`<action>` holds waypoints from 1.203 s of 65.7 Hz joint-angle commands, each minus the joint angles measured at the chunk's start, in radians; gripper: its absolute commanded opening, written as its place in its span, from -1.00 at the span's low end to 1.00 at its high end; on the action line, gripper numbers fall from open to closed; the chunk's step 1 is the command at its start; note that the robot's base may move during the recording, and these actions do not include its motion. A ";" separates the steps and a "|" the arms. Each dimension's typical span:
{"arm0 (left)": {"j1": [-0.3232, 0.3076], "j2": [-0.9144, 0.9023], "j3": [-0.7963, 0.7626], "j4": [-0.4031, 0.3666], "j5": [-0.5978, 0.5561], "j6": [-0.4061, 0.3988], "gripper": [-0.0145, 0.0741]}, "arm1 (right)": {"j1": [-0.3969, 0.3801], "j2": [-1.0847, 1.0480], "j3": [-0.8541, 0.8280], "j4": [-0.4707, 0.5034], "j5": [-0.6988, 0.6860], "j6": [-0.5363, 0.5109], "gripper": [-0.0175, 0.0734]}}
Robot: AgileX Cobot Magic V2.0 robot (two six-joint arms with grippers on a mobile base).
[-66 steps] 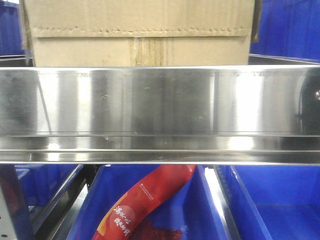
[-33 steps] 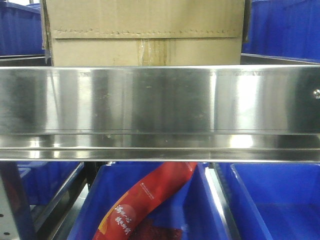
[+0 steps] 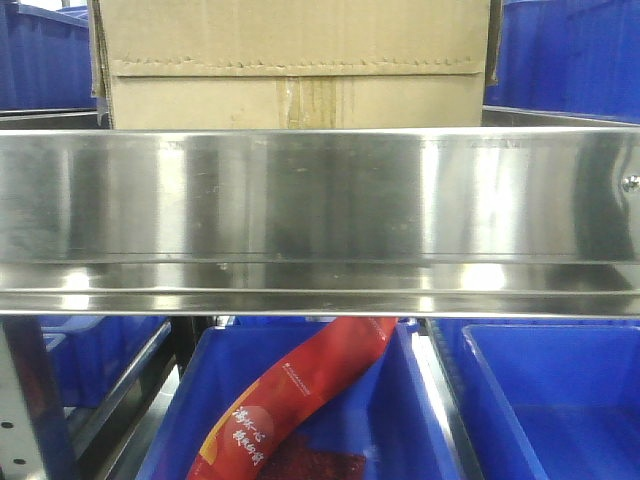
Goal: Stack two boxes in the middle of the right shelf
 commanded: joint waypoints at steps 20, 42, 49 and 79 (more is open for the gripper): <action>0.005 -0.396 0.431 -0.022 -0.288 0.000 -0.92 | -0.004 -0.402 0.444 -0.008 -0.360 -0.037 -0.95; 0.005 -0.454 0.455 -0.020 -0.313 0.000 -0.92 | -0.004 -0.495 0.515 -0.008 -0.450 -0.037 -0.95; 0.005 -0.454 0.455 -0.020 -0.313 0.000 -0.92 | -0.004 -0.495 0.515 -0.008 -0.465 -0.037 -0.95; 0.005 -0.454 0.455 -0.020 -0.313 0.000 -0.92 | -0.004 -0.495 0.515 -0.008 -0.467 -0.037 -0.95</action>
